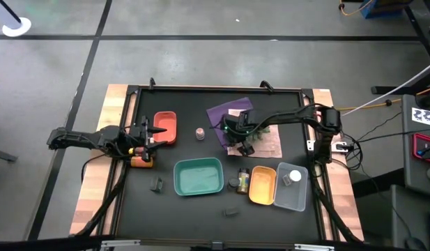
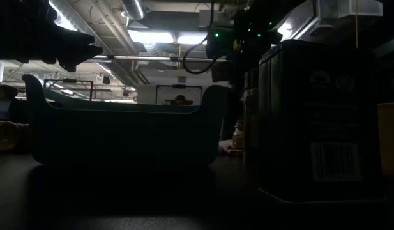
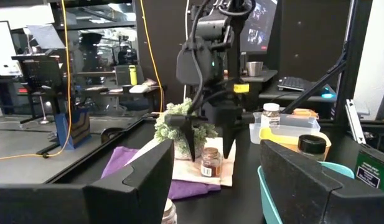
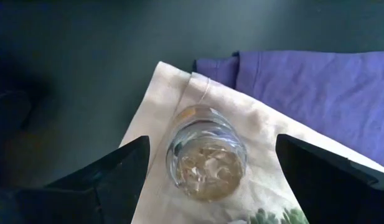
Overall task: Sort spices by type
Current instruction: Put the right brown seasoning bottle into the yellow bin
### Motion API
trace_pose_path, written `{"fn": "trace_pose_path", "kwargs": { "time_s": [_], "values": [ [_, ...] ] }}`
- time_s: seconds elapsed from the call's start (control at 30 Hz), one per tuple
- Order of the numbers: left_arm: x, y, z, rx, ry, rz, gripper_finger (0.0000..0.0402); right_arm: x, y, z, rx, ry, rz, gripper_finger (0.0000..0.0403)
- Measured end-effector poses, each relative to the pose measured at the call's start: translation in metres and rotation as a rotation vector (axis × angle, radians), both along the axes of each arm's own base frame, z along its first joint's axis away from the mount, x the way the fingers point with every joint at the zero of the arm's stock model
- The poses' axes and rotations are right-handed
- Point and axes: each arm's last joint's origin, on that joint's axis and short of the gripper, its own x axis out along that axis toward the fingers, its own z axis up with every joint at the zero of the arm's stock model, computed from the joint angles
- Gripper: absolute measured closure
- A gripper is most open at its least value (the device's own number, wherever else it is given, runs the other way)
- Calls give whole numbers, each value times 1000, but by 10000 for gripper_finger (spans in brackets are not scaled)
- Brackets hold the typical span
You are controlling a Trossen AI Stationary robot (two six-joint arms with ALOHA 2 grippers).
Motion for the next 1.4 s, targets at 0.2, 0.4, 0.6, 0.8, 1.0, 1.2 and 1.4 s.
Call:
{"fn": "trace_pose_path", "kwargs": {
  "time_s": [0.2,0.4,0.6,0.8,1.0,1.2,1.4],
  "values": [
    [0,0,0,-1,0,0,174,1,0,-4,-1,8,1,76],
    [0,0,0,-1,0,0,174,1,0,-4,-1,8,0,155],
    [0,0,0,-1,0,0,174,1,-1,-4,-15,10,-4,222],
    [0,0,0,-1,0,0,174,2,-1,1,-27,19,-9,220],
    [0,0,0,-1,0,0,174,5,-3,15,-67,36,-19,197],
    [0,0,0,-1,0,0,174,8,-4,31,-68,31,-20,220],
    [0,0,0,-1,0,0,174,13,-4,51,-70,11,-19,208]
  ]
}}
